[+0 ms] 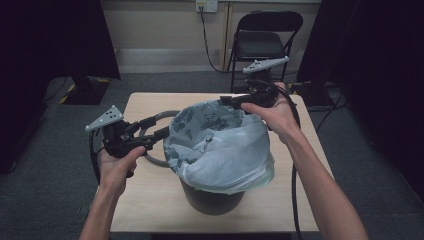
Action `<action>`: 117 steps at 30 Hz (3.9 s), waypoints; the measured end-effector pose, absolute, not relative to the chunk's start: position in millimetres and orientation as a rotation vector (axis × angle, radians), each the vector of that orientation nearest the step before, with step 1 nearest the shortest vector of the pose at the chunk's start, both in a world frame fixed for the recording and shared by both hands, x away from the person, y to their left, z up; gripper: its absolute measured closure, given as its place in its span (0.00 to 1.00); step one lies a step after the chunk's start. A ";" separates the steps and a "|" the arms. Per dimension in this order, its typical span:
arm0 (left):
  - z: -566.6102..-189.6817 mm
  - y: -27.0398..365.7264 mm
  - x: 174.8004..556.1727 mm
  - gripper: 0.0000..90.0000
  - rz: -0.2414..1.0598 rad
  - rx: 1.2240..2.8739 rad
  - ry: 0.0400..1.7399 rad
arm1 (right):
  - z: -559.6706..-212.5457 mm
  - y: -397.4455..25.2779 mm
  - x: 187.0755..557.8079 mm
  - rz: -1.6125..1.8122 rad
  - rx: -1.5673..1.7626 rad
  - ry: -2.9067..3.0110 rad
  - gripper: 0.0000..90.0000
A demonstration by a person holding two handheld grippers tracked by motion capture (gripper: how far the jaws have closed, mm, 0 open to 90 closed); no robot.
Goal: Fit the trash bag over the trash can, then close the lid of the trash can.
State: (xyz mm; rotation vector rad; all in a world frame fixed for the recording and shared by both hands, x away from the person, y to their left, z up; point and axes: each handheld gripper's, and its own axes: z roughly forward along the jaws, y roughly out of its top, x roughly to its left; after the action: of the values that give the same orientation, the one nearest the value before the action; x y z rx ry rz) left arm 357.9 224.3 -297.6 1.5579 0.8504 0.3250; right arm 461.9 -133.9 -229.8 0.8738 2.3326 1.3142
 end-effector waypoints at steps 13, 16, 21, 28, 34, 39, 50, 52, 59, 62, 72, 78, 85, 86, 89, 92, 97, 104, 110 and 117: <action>-308.9 249.3 361.5 0.31 0.353 1.519 0.949 | -269.9 -201.9 461.7 1.442 1.104 2.077 0.42; -317.4 252.7 365.3 0.31 0.361 1.533 0.978 | -281.8 -213.6 458.9 1.429 1.129 2.053 0.41; -334.1 259.3 373.5 0.31 0.354 1.571 1.038 | -319.1 -230.0 447.9 1.430 1.175 2.061 0.39; -359.4 265.2 388.1 0.30 0.378 1.628 1.132 | -390.0 -240.8 420.2 1.365 1.210 2.097 0.32; -389.0 272.5 403.6 0.28 0.343 1.671 1.237 | -440.0 -254.1 400.6 1.241 1.277 2.163 0.28; -412.8 275.3 419.5 0.25 0.303 1.727 1.335 | -471.6 -265.1 386.8 1.143 1.305 2.195 0.29; -459.1 276.1 445.4 0.25 0.240 1.814 1.518 | -497.6 -265.4 375.8 1.026 1.290 2.234 0.25; -464.6 275.3 449.4 0.27 0.259 1.822 1.558 | -499.4 -264.2 375.3 1.013 1.259 2.226 0.25; -479.5 276.8 461.7 0.31 0.262 1.811 1.673 | -499.6 -262.3 374.7 0.993 1.248 2.225 0.25; -480.3 273.1 464.2 0.34 0.286 1.800 1.681 | -499.6 -262.3 374.7 0.993 1.248 2.225 0.25; -478.4 274.4 463.4 0.51 0.420 1.853 1.750 | -499.6 -262.3 374.7 0.993 1.248 2.225 0.25; -475.2 283.3 461.9 0.55 0.377 1.851 1.798 | -499.7 -262.3 374.7 0.996 1.247 2.225 0.25; -475.3 287.2 460.4 0.61 0.375 1.864 1.779 | -499.7 -262.3 374.7 0.995 1.247 2.225 0.25; -475.3 287.4 460.4 0.61 0.375 1.866 1.777 | -499.7 -262.3 374.7 0.994 1.247 2.225 0.25; -474.7 286.4 460.9 0.60 0.378 1.901 1.761 | -499.7 -262.3 374.7 0.993 1.246 2.225 0.25; -474.7 284.5 461.5 0.63 0.388 1.854 1.811 | -499.8 -262.3 374.7 0.996 1.246 2.225 0.25; -474.8 284.8 461.6 0.68 0.407 1.818 1.855 | -499.7 -262.3 374.6 0.993 1.247 2.225 0.25; -477.5 287.3 460.5 0.82 0.440 1.741 1.889 | -499.7 -262.3 374.7 0.993 1.247 2.225 0.25; -477.4 289.3 462.0 0.85 0.429 1.729 1.895 | -499.8 -262.3 374.7 0.995 1.246 2.225 0.25; -478.7 300.6 458.8 0.88 0.416 1.670 1.895 | -499.7 -262.3 374.7 0.993 1.248 2.225 0.25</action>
State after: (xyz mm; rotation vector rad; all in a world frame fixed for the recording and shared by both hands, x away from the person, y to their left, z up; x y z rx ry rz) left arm 458.8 300.6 -478.7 1.6704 1.8948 0.4163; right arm 374.7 -262.3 -499.7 1.2477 2.2251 0.9935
